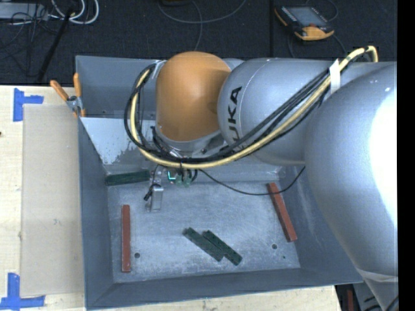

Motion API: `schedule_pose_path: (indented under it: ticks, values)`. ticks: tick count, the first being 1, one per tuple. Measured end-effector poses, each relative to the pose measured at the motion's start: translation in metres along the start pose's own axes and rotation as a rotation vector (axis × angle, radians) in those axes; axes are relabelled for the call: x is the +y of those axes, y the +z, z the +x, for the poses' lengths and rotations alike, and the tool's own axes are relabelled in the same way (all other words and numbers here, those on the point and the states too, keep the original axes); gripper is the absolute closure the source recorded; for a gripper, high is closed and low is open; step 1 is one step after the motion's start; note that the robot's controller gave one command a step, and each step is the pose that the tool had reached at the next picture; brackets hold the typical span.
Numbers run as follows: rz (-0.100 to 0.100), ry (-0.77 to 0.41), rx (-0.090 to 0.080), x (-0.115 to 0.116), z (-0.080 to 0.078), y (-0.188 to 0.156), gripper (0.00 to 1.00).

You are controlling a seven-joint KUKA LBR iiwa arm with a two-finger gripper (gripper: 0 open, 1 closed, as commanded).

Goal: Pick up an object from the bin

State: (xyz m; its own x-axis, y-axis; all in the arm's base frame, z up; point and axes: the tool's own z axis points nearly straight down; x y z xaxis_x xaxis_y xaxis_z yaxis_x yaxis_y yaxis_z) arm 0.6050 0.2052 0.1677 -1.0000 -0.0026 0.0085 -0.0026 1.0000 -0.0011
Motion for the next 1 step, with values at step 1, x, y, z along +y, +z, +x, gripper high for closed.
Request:
schedule_pose_path:
  ticks: [1]
  values:
    - [0.001,-0.265,-0.001,0.0229,0.0367,0.0597,0.00]
